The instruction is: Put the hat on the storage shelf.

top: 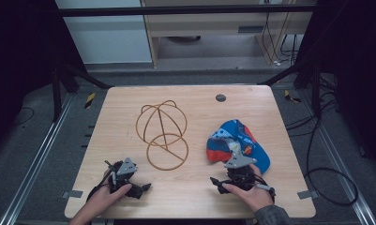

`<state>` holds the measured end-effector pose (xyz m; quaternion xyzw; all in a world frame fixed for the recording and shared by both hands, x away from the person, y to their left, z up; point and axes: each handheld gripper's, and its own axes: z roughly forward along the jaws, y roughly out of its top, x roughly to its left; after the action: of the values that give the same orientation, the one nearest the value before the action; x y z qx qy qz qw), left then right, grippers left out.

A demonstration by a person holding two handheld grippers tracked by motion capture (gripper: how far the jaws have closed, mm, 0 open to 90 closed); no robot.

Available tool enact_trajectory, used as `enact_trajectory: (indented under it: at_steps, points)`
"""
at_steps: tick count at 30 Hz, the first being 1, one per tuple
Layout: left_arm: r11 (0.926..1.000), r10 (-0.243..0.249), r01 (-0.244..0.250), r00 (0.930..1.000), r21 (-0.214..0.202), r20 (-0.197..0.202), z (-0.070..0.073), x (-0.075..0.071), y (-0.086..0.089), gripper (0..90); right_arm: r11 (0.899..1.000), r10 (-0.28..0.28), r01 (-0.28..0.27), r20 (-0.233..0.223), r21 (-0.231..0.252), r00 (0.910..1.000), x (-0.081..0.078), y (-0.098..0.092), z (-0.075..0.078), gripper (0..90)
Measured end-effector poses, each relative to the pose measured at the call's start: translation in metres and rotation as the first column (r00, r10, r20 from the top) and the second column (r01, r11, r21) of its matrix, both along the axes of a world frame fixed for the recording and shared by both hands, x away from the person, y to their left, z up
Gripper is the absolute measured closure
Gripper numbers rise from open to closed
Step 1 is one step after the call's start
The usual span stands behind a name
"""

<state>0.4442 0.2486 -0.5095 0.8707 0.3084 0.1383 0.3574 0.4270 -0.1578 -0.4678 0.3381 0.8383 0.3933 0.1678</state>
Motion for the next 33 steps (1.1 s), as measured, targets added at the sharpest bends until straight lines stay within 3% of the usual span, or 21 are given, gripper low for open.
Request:
enact_trajectory:
  at_steps: [3,4,5,8,10,11,12,13,14,16,18,25,33]
  points:
    - [1.0000,-0.001,0.001,1.0000,0.000,0.000,0.000,0.000,0.000,0.0,0.999,-0.009,0.009,0.022,-0.036,0.9997,0.004,-0.013,0.022,17.1]
    - [1.0000,-0.001,0.001,1.0000,0.000,0.000,0.000,0.000,0.000,0.0,0.999,-0.009,0.009,0.022,-0.036,0.9997,0.004,-0.013,0.022,17.1]
    - [1.0000,-0.001,0.001,1.0000,0.000,0.000,0.000,0.000,0.000,0.0,0.998,-0.027,0.028,0.026,-0.053,0.9993,0.011,-0.022,0.036,19.0]
    - [1.0000,-0.001,0.001,1.0000,0.000,0.000,0.000,0.000,0.000,0.0,0.997,-0.036,0.037,0.019,-0.071,0.9992,0.020,-0.029,0.047,20.3]
    - [1.0000,-0.001,0.001,1.0000,0.000,0.000,0.000,0.000,0.000,0.0,0.993,-0.047,0.047,0.006,-0.105,0.9989,0.029,-0.034,0.056,21.0]
    - [1.0000,-0.001,0.001,1.0000,-0.002,0.000,0.000,0.000,0.000,0.0,0.989,-0.058,0.054,-0.027,-0.139,0.9979,0.041,-0.039,0.065,21.2]
    - [1.0000,-0.003,0.003,1.0000,0.000,0.002,0.000,0.000,0.000,0.0,0.989,-0.058,0.054,-0.027,-0.139,0.9979,0.041,-0.039,0.065,21.2]
    - [1.0000,-0.001,0.001,1.0000,-0.001,0.000,0.000,0.000,0.000,0.0,0.982,-0.063,0.054,-0.046,-0.180,0.9969,0.054,-0.042,0.070,21.0]
    - [1.0000,-0.001,0.001,1.0000,-0.001,0.000,0.000,0.000,0.000,0.0,0.982,-0.063,0.054,-0.046,-0.180,0.9969,0.054,-0.042,0.070,21.0]
    - [1.0000,-0.001,0.001,1.0000,-0.002,0.000,0.000,0.000,0.000,0.0,0.978,-0.075,0.051,-0.110,-0.203,0.9911,0.071,-0.046,0.074,19.6]
    - [1.0000,-0.001,0.001,1.0000,-0.002,0.000,0.000,0.000,0.000,0.0,0.972,-0.081,0.050,-0.129,-0.230,0.9883,0.080,-0.047,0.074,19.0]
    - [1.0000,-0.002,0.002,1.0000,0.000,-0.001,0.000,0.000,0.000,0.0,0.971,-0.075,0.025,-0.203,-0.239,0.9764,0.098,-0.048,0.070,16.6]
    - [1.0000,-0.001,0.001,1.0000,-0.002,-0.001,0.000,0.000,0.000,0.0,0.970,-0.071,0.016,-0.222,-0.241,0.9725,0.105,-0.046,0.071,18.4]
